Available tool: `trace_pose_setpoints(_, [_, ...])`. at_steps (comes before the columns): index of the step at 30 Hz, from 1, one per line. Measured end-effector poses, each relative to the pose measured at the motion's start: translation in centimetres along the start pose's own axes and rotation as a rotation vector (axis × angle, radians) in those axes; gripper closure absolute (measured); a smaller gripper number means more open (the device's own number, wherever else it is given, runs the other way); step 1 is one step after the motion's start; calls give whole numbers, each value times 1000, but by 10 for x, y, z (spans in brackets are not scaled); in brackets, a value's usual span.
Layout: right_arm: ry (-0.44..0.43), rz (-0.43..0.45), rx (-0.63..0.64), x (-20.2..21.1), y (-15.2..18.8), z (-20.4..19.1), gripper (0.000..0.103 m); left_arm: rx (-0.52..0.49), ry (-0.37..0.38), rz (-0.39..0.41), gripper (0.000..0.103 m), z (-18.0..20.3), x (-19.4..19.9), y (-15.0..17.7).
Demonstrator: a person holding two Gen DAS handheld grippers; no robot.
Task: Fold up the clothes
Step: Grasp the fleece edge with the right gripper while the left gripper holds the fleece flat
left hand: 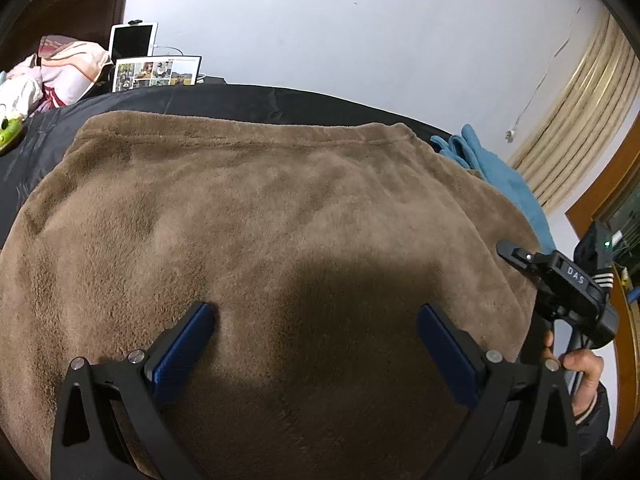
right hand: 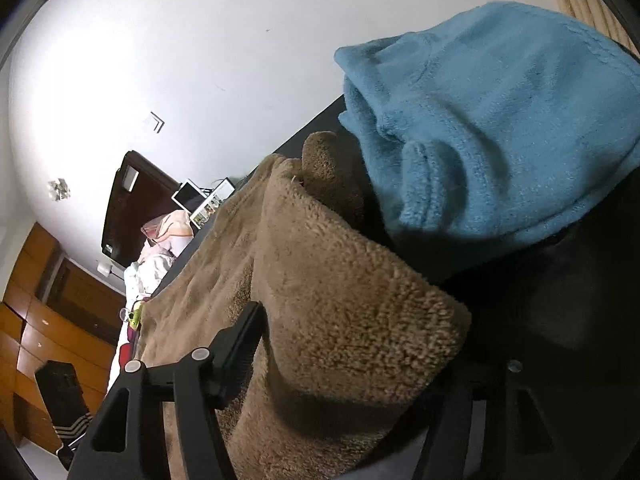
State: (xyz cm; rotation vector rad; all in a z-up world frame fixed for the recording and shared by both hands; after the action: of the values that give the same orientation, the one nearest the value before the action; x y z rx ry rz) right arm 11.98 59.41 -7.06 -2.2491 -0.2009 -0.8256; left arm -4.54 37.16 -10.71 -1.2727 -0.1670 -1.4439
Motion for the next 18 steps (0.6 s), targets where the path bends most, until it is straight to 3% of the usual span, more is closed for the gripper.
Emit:
trace_pose_setpoints(2, [-17,-6,11,-1,0,-6,61,0,-1,-2,1,-1,2,0])
trace_pose_setpoints(5, [-28,2,23,3,-5,-15,66,5,-11,1,1,-5,7,-1])
trace_pose_setpoints(12, [-71,57,78,24,-30,-61,68,77,25,17,1,-25,25,-8])
trace_pose_setpoints(18, [-99,83,191,33,-38,-122,68,152,129,16,1,-37,38,-11])
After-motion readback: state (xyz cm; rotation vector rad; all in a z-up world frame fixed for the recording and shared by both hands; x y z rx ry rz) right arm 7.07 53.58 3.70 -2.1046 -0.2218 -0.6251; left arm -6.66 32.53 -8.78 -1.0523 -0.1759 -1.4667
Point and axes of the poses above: each gripper's, at about its wrist camera, not at the fingertips, and x roughly against the way its jaws point, z to its right, y to its underside, the point moved 10 cm from there along -x, roughly the way its jaws point, and after that the axes turned 7 degrees about x, right-handed, at the moved point
